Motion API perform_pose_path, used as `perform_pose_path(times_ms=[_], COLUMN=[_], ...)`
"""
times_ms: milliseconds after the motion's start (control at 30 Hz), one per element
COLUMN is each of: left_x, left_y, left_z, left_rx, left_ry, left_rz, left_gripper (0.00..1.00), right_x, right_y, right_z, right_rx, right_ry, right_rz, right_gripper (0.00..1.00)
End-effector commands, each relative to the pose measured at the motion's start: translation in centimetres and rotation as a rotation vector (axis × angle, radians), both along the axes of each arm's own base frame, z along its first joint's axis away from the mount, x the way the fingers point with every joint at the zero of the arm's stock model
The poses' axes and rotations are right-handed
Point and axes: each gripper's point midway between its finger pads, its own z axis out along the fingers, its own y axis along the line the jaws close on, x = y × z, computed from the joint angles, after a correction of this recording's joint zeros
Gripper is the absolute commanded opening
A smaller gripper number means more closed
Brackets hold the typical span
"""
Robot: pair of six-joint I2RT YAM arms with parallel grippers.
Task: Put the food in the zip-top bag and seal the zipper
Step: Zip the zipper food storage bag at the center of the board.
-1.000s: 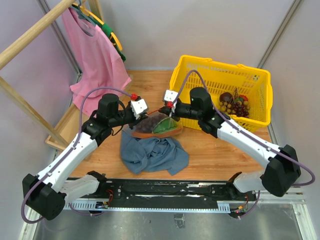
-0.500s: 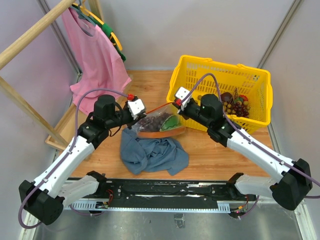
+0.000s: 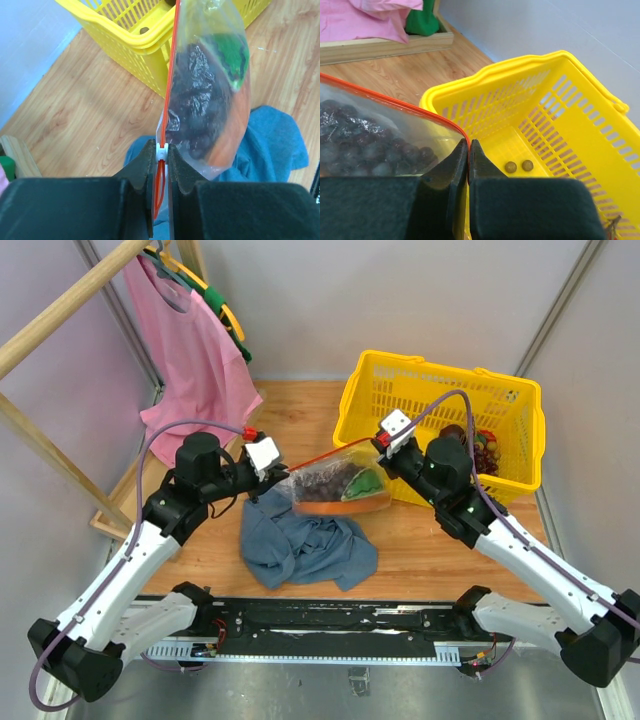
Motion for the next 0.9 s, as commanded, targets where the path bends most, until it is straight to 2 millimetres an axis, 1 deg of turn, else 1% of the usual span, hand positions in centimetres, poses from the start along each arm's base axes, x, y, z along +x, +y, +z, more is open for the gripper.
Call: perform_pose_path(times_ms=[0, 167, 333, 433, 567, 767, 867], left_x=[-1.3, -2.9, -3.8, -4.1, -4.5, -5.2, -5.4], left_y=[0.0, -1.0, -1.8, -2.6, -4.1, -6.5, -7.3], left_z=[1.1, 0.9, 0.5, 0.6, 0.3, -0.7, -0.6], left_rx=[-0.044, -0.086, -0.117, -0.147, -0.192, -0.219, -0.254], left_ry=[0.046, 0.082, 0.132, 0.168, 0.243, 0.327, 0.353], left_rz=[-0.007, -0.092, -0.146, -0.184, -0.245, -0.293, -0.293], left_gripper=[0.01, 0.02, 0.03, 0.03, 0.03, 0.02, 0.02], right_x=[0.8, -0.6, -2.1, -2.9, -3.4, -4.1, -4.6], right_y=[-4.8, -6.8, -9.5, -10.4, -11.8, -12.5, -13.9], right_z=[2.7, 1.9, 1.4, 1.3, 0.8, 0.1, 0.3], right_rx=[0.077, 0.084, 0.095, 0.101, 0.097, 0.089, 0.082], right_ry=[-0.054, -0.019, -0.004, 0.005, 0.000, 0.025, 0.013], right_rz=[-0.206, -0.256, -0.330, -0.348, -0.398, -0.413, -0.463], right_gripper=[0.01, 0.01, 0.01, 0.01, 0.01, 0.00, 0.01])
